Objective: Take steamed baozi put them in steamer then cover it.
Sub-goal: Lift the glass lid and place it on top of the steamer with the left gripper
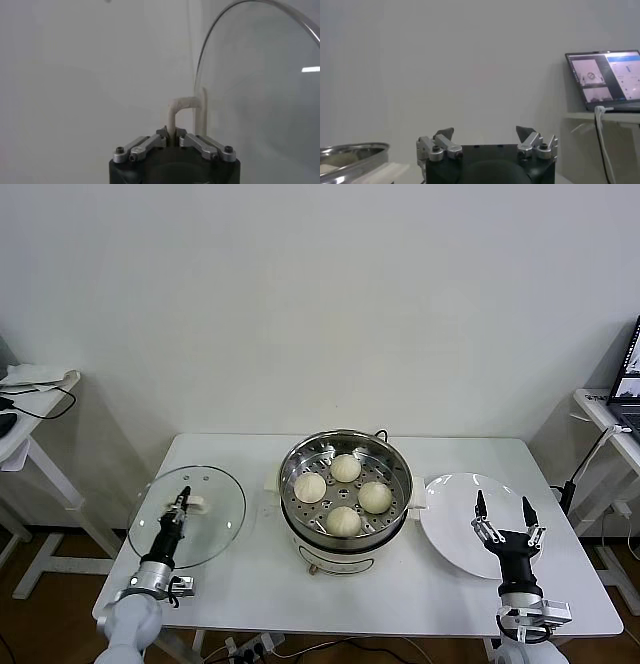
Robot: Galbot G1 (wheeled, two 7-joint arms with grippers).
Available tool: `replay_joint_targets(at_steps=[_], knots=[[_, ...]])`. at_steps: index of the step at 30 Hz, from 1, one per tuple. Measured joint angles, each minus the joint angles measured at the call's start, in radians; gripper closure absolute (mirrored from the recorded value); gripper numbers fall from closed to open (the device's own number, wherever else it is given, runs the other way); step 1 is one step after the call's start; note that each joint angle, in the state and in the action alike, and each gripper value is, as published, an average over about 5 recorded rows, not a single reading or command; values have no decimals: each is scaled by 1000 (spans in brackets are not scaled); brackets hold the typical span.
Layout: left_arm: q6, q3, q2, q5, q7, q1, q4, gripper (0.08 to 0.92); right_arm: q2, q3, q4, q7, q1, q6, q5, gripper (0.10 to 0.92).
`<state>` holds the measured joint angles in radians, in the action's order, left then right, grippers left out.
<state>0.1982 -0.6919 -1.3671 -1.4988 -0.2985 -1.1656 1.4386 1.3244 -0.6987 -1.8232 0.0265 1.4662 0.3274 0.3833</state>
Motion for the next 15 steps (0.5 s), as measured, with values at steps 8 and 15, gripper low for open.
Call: replay_joint_targets(at_steps=[8,15], knots=[[-149,10,54,76,103,-97,261,812,-2,-2,5,-3,-6,3,6,203],[-347,102,122,133,251,-134,493,812,10,-11,14,-6,-2,17,3,203]])
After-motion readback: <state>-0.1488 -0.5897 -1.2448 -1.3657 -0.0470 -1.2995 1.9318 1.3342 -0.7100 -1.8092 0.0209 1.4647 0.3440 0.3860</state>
